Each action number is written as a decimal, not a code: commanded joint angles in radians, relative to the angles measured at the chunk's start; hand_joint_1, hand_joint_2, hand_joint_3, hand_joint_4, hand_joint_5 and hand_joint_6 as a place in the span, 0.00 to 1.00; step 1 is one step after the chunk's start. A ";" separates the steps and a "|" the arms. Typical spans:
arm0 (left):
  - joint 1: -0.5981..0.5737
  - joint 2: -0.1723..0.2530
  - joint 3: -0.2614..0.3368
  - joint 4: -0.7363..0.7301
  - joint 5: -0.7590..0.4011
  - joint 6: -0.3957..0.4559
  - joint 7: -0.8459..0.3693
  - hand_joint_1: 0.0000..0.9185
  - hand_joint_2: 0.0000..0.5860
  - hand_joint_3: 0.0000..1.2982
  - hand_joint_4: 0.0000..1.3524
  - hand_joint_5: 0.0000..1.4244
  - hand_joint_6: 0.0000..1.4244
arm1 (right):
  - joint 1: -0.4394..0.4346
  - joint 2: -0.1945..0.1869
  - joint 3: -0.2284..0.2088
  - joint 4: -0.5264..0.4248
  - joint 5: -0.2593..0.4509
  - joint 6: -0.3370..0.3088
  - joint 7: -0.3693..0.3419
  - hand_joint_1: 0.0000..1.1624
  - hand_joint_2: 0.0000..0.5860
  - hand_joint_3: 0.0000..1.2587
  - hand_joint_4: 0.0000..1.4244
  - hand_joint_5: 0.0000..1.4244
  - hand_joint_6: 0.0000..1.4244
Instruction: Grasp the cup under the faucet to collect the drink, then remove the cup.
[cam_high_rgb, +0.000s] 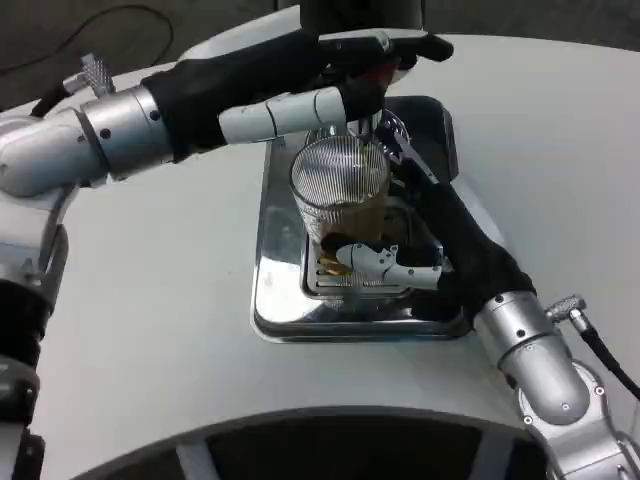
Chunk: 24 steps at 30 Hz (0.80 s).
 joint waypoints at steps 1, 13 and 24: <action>0.008 0.011 -0.029 0.025 0.047 -0.019 -0.024 0.00 0.19 0.12 0.03 0.03 0.00 | -0.025 0.010 0.005 0.023 0.009 -0.029 -0.015 0.71 0.36 0.04 0.07 0.14 0.04; -0.003 0.012 -0.042 0.046 0.052 -0.048 -0.021 0.00 0.19 0.12 0.03 0.03 0.00 | -0.044 0.018 0.005 0.050 0.016 -0.032 -0.018 0.71 0.38 0.04 0.08 0.14 0.04; -0.007 0.016 -0.051 0.054 0.066 -0.076 -0.020 0.00 0.19 0.12 0.03 0.03 0.00 | -0.046 0.024 0.012 0.064 0.019 -0.035 -0.017 0.70 0.36 0.04 0.08 0.15 0.04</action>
